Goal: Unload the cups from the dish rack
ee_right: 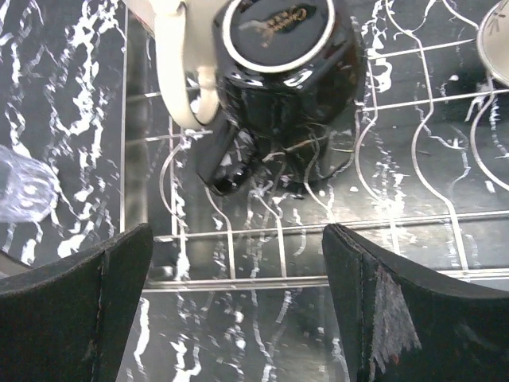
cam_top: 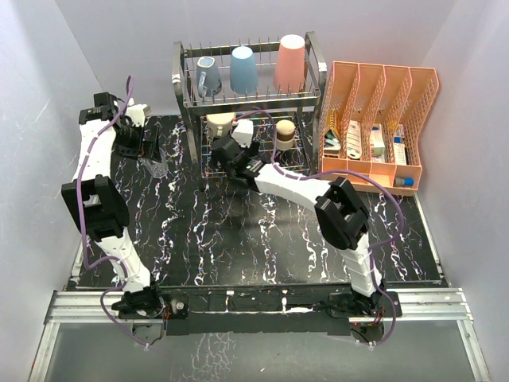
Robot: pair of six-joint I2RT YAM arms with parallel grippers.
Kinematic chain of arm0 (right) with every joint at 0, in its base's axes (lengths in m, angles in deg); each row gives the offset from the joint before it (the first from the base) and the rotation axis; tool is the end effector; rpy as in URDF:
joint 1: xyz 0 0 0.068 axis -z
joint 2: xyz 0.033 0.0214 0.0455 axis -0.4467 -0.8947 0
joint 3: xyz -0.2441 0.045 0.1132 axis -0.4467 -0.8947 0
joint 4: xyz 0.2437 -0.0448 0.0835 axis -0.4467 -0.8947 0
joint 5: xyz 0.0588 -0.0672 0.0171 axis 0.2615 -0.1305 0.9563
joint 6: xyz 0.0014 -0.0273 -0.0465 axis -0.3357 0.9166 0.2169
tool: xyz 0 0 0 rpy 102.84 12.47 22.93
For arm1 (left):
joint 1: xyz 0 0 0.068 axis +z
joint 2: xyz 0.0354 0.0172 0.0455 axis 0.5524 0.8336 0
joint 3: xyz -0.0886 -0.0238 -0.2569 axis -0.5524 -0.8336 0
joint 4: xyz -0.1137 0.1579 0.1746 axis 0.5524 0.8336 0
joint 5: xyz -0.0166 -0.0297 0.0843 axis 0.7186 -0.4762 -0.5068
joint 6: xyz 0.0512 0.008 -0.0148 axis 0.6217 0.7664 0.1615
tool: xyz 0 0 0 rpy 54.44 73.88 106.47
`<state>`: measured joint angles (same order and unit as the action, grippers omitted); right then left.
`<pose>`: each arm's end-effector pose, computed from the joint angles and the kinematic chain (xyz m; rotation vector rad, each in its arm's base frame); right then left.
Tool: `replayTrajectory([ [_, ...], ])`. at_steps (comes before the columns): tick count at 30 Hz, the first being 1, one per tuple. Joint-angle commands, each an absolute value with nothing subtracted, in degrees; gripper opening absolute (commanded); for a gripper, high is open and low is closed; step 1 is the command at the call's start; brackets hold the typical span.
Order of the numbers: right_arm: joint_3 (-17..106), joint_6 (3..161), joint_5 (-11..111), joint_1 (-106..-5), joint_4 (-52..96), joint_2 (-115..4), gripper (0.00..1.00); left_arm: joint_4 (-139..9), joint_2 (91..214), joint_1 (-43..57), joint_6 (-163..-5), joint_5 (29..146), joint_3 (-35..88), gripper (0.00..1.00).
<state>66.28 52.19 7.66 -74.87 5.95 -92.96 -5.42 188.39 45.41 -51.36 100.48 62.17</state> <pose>0.3322 0.3433 0.2503 0.1021 2.1046 0.2143 0.4112 0.0733 0.3085 0.3241 2.5290 -0.2743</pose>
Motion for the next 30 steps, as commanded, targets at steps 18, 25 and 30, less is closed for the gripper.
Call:
replayTrajectory([
  [18, 80.9, 42.3, -10.7, -74.7, 1.3, -105.4, 0.75, -5.0, 178.2, 45.9, -50.0, 106.2, 55.2, 0.94],
  [25, 67.3, 41.5, -10.0, -72.9, 5.3, -97.0, 0.69, -6.0, 177.2, 45.9, -50.2, 106.8, 53.5, 0.94],
  [30, 59.4, 47.1, -8.7, -72.6, 12.2, -91.5, 0.68, -6.7, 176.2, 45.9, -50.0, 107.0, 52.4, 0.94],
])
